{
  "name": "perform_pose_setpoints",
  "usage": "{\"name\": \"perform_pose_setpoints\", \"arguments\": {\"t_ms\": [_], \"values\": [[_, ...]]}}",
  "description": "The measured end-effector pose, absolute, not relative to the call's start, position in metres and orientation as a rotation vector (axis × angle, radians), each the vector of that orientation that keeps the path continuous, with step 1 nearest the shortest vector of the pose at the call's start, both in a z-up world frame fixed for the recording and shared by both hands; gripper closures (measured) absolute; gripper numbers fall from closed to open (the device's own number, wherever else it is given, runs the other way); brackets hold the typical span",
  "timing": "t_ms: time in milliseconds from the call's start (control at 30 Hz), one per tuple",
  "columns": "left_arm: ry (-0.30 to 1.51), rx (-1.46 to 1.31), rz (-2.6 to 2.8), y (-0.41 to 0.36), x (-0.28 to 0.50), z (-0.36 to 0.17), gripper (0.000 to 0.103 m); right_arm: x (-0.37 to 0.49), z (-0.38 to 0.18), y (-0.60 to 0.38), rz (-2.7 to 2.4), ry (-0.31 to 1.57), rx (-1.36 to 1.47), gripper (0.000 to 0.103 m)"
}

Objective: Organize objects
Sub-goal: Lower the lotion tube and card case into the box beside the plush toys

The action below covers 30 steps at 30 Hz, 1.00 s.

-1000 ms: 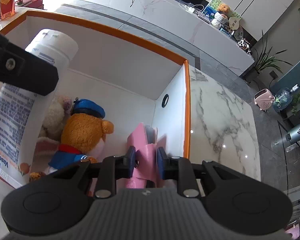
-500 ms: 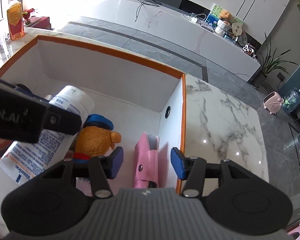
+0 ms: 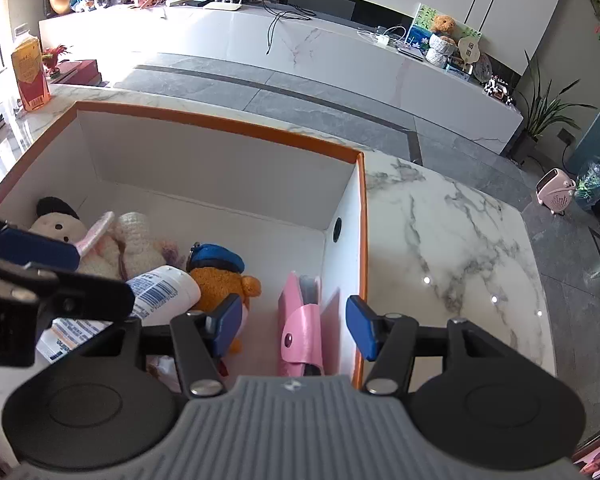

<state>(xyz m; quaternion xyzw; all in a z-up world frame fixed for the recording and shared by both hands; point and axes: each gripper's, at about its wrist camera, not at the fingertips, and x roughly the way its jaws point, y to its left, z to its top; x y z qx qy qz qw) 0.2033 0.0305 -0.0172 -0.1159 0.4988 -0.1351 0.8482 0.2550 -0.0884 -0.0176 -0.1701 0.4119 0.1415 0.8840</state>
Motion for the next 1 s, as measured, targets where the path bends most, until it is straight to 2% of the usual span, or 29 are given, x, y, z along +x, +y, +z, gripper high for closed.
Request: {"name": "perform_pose_setpoints", "arguments": {"t_ms": [100,200,400,567,600,667,733,800,1000], "values": [[1.104,-0.232,-0.263,0.032,0.202,-0.022,0.038,0.254,-0.013,-0.091,0.321,0.866,-0.303,0.045],[1.127,-0.270,-0.248,0.039,0.201,-0.025,0.032,0.252,-0.008,-0.092,0.357,0.880,-0.252,0.050],[1.185,-0.400,-0.240,0.053,0.206,-0.036,0.024,0.248,-0.009,-0.089,0.399,0.912,-0.217,0.051],[1.210,-0.506,-0.236,0.063,0.209,-0.046,0.025,0.250,-0.016,-0.090,0.470,1.000,-0.120,0.072],[1.207,-0.508,-0.231,0.063,0.210,-0.046,0.027,0.250,-0.018,-0.090,0.473,1.008,-0.116,0.073],[1.201,-0.525,-0.234,0.062,0.209,-0.047,0.036,0.250,-0.021,-0.089,0.476,1.021,-0.115,0.076],[1.196,-0.544,-0.249,0.062,0.209,-0.046,0.050,0.251,-0.025,-0.088,0.487,1.044,-0.101,0.080],[1.194,-0.557,-0.274,0.061,0.208,-0.043,0.058,0.252,-0.028,-0.090,0.496,1.071,-0.073,0.086],[1.178,-0.603,-0.261,0.058,0.205,-0.044,0.067,0.253,-0.033,-0.090,0.498,1.106,-0.043,0.096]]}}
